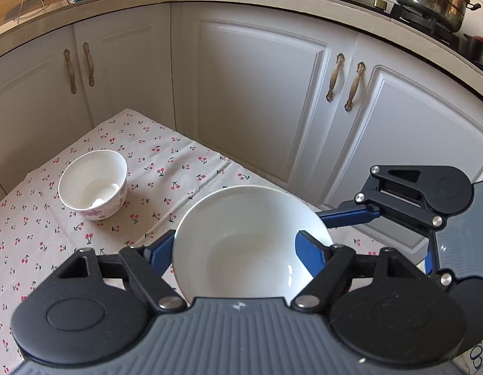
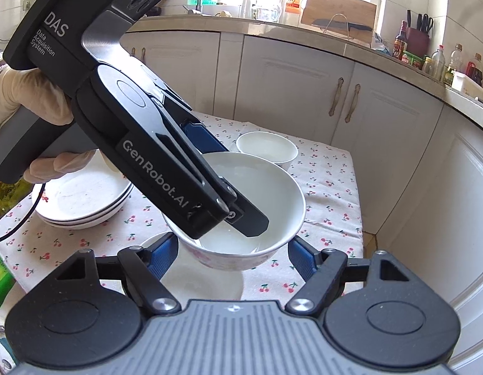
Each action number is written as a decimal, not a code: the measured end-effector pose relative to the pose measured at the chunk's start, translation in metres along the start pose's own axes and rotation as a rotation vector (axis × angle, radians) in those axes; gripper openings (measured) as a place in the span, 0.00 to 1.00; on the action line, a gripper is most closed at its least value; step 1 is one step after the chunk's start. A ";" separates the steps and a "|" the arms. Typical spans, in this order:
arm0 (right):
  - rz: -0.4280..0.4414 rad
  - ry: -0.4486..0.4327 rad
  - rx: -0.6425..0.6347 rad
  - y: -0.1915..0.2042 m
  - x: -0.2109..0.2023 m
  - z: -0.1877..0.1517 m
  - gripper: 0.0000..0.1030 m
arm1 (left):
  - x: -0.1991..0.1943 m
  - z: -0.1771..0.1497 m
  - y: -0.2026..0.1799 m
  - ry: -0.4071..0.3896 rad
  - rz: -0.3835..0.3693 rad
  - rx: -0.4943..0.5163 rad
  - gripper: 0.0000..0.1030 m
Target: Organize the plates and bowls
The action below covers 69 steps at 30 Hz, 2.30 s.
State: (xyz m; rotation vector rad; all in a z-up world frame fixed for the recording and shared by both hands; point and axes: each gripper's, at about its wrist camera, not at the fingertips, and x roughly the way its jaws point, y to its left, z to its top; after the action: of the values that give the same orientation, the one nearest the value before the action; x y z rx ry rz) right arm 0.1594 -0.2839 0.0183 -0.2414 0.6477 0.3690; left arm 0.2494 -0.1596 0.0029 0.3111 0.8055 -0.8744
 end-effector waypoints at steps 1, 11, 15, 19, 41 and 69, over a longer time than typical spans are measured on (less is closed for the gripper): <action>0.004 0.002 0.002 0.002 0.000 -0.001 0.79 | 0.000 -0.003 0.000 0.003 0.000 -0.005 0.78; 0.039 0.041 0.021 0.018 0.003 -0.017 0.79 | 0.002 -0.027 -0.003 0.029 -0.014 -0.030 0.78; 0.041 0.052 0.023 0.022 0.005 -0.023 0.79 | 0.003 -0.032 -0.004 0.032 -0.018 -0.037 0.78; 0.046 0.065 0.026 0.024 0.008 -0.029 0.79 | 0.005 -0.036 -0.005 0.039 -0.021 -0.040 0.78; 0.078 0.105 0.037 0.025 0.017 -0.040 0.79 | 0.012 -0.049 -0.008 0.060 -0.017 -0.030 0.78; 0.079 0.007 0.036 0.023 0.001 -0.037 1.00 | -0.008 -0.059 0.002 -0.002 -0.020 -0.056 0.89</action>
State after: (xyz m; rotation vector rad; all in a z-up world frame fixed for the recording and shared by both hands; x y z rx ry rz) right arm 0.1305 -0.2748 -0.0135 -0.1836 0.6713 0.4320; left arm 0.2187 -0.1211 -0.0314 0.2533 0.8306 -0.8691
